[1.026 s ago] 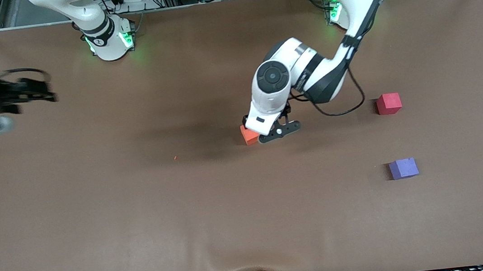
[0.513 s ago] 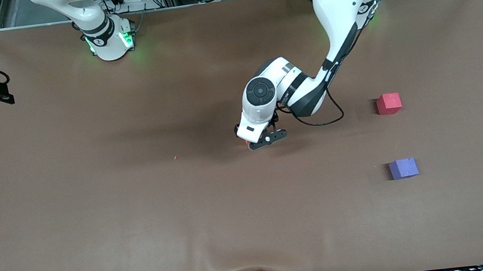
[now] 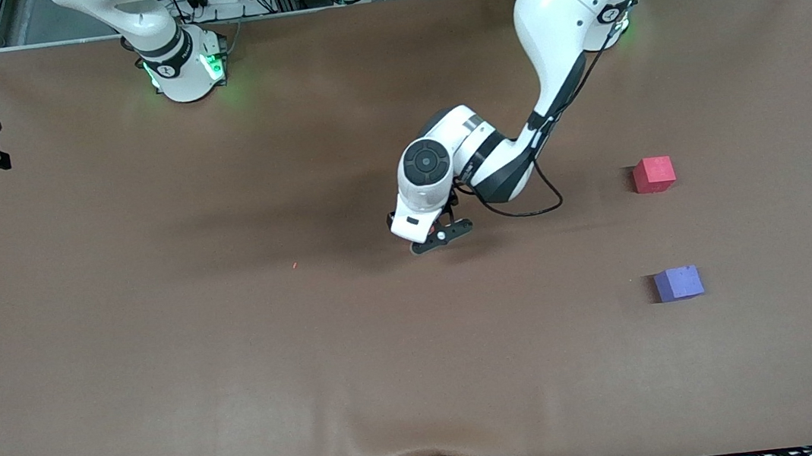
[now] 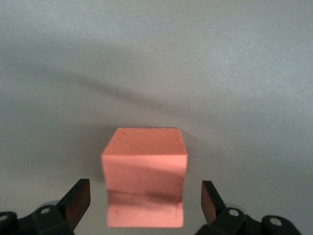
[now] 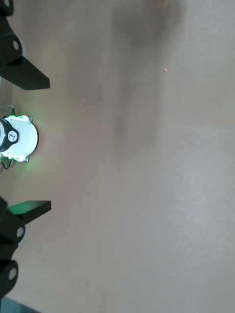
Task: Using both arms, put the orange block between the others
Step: 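Grasp the orange cube with the left gripper while the right gripper withdraws, then carry the orange cube with the left gripper toward the pink cube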
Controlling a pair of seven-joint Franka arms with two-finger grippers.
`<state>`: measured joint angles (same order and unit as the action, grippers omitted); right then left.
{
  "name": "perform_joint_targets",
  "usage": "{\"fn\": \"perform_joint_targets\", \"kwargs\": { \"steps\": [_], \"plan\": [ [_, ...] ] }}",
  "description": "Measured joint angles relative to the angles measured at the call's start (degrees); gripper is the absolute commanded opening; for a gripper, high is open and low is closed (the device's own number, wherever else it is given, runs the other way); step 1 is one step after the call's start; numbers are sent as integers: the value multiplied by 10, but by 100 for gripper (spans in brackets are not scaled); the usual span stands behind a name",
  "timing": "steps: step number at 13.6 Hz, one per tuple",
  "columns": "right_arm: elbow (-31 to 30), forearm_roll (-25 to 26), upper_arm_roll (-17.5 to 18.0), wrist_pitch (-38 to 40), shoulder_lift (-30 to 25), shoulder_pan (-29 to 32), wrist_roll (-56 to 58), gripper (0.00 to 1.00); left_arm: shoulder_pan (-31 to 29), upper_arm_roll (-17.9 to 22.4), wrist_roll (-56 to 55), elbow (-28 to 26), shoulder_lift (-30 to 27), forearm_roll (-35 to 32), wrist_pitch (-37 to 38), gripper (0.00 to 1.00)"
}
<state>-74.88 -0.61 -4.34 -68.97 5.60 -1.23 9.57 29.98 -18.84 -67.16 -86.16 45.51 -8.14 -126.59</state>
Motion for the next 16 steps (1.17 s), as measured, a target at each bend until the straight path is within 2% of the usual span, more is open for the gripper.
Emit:
{"fn": "perform_joint_targets", "kwargs": {
  "steps": [1,3,4,7,10,14,16],
  "plan": [
    [0,-9,-6,0,-1,0,0,100,7,7,-1,7,7,-1,0,68],
    [0,-11,-12,0,-1,1,0,100,23,25,-1,12,16,-5,0,11],
    [0,-13,-12,0,-1,1,0,100,28,29,-1,12,18,-7,-1,0],
    [0,-15,-11,0,-1,0,0,100,27,37,-1,20,18,-8,-1,0],
    [0,-16,-11,0,-1,0,0,100,-6,43,2,32,5,-9,21,0],
    [0,-16,-10,0,-1,-2,0,100,-77,44,75,34,-63,-12,139,0],
    [0,-16,-9,0,-1,-2,0,100,-125,44,143,11,-105,-13,165,0]
  ]
}}
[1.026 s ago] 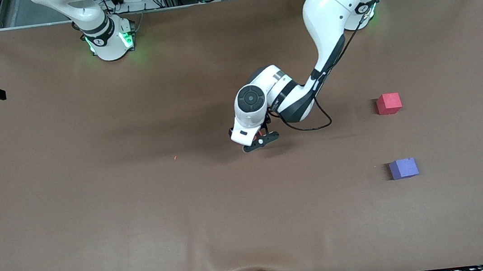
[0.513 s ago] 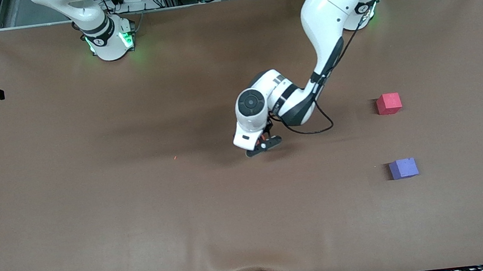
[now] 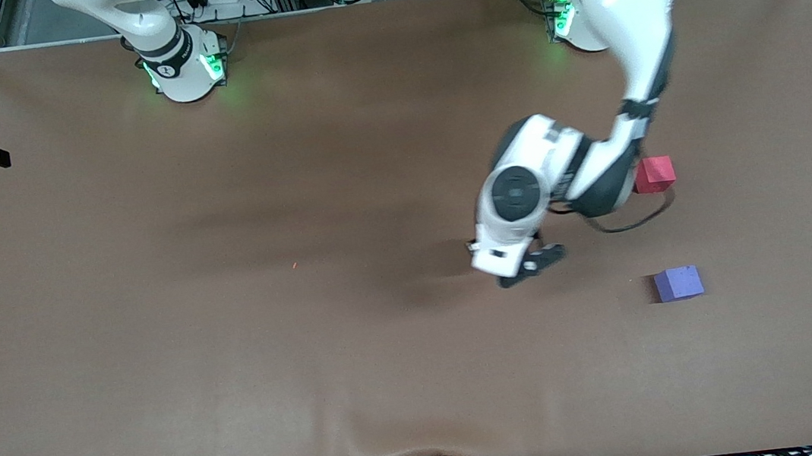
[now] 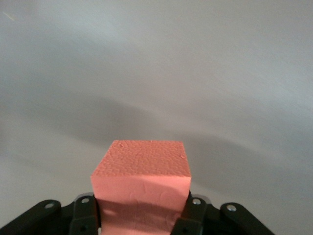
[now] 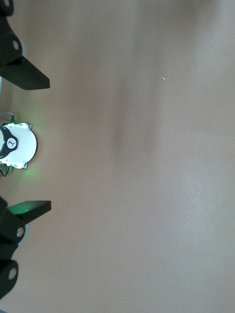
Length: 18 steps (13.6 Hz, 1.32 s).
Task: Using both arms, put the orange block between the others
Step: 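Carry the orange cube with the left gripper toward the pink cube, then lower the orange cube between the pink and blue cubes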
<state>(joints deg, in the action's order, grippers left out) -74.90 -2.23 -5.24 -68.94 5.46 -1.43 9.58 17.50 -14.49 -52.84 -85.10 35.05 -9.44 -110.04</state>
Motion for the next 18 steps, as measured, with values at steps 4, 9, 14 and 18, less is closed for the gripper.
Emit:
{"fn": "perform_joint_targets", "kwargs": {
  "steps": [4,9,14,18],
  "plan": [
    [0,0,1,0,0,-1,0,100,-111,-1,153,-81,-62,-1,3,0],
    [0,0,2,0,0,-1,0,100,-241,-1,352,-154,-86,-2,-45,0],
    [0,0,2,0,0,-1,0,100,-296,-2,406,-254,-87,-24,-190,0],
    [0,0,2,0,0,-1,0,100,-319,-1,406,-308,-87,-39,-265,0]
  ]
}}
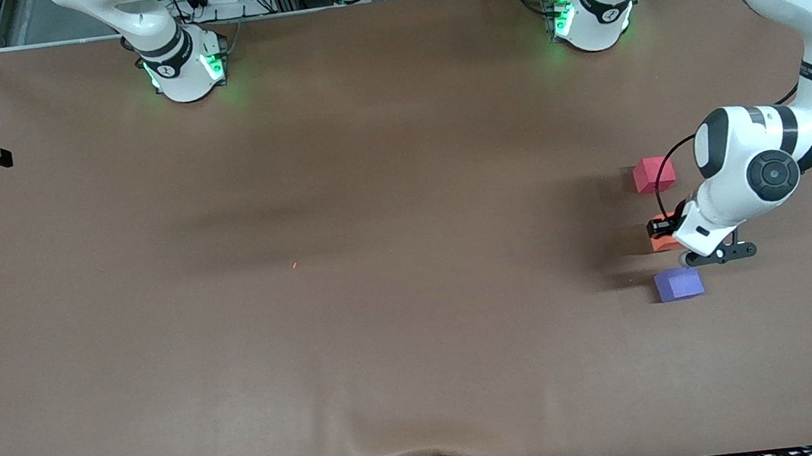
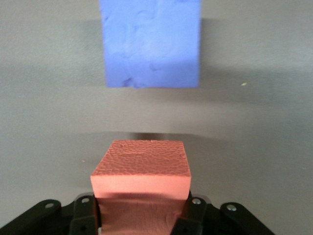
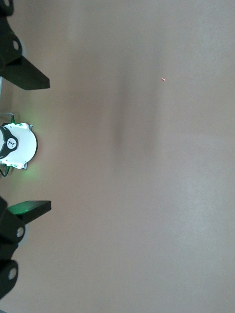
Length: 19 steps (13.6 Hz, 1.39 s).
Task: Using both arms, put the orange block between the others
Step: 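Lower the orange cube between the pink and blue cubes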
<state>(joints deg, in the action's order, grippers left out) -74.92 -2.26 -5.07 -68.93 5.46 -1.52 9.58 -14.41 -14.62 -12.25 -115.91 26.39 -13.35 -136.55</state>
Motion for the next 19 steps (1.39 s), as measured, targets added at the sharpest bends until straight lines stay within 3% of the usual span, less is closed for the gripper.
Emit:
{"fn": "perform_joint_targets", "kwargs": {
  "steps": [8,9,10,11,12,19],
  "plan": [
    [0,0,0,0,0,0,0,100,-5,-2,0,-23,9,-2,-28,0],
    [0,0,0,0,0,0,0,100,-5,-2,0,-23,10,-7,-30,12],
    [0,0,0,0,0,0,0,100,-5,-2,0,-23,12,-12,-30,37],
    [0,0,0,0,0,0,0,100,-5,-2,0,-23,13,-12,-30,72],
    [0,0,0,0,0,0,0,100,-5,-2,0,-23,14,-12,-30,100],
    [0,0,0,0,0,-1,0,100,-6,-7,0,-1,-12,-12,-33,100]
  ]
}}
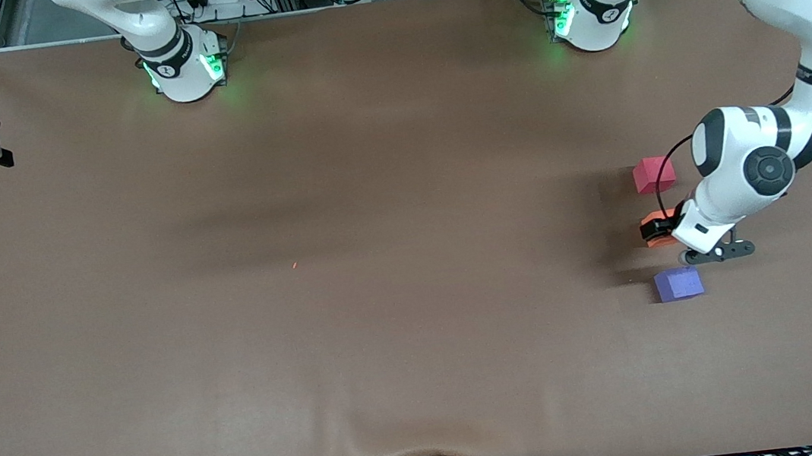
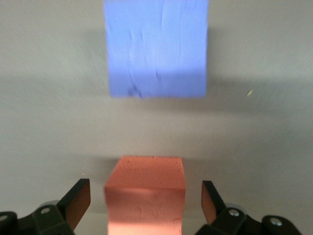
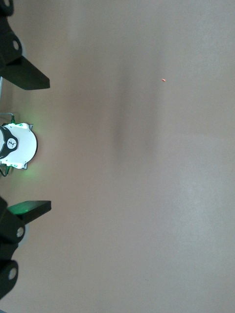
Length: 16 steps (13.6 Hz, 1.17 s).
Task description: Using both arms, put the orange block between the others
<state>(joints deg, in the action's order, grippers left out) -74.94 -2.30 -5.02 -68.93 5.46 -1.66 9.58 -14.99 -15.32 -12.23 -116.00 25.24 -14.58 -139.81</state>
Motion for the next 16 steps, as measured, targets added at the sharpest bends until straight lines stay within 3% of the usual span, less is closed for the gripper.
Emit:
{"fn": "perform_joint_targets", "kwargs": {
  "steps": [2,5,9,12,16],
  "plan": [
    [0,0,1,0,0,-3,0,100,0,-12,0,28,-43,0,59,100],
    [0,0,1,0,0,-6,0,100,0,-42,-1,108,-102,0,211,100],
    [0,-1,1,0,0,-8,0,100,0,-74,-4,247,-123,44,403,100],
    [0,-1,1,0,0,-12,0,100,-1,-74,-4,287,-139,78,445,100],
    [0,-1,1,-1,0,-13,0,100,-4,-72,-4,289,-179,107,472,100]
  ]
}}
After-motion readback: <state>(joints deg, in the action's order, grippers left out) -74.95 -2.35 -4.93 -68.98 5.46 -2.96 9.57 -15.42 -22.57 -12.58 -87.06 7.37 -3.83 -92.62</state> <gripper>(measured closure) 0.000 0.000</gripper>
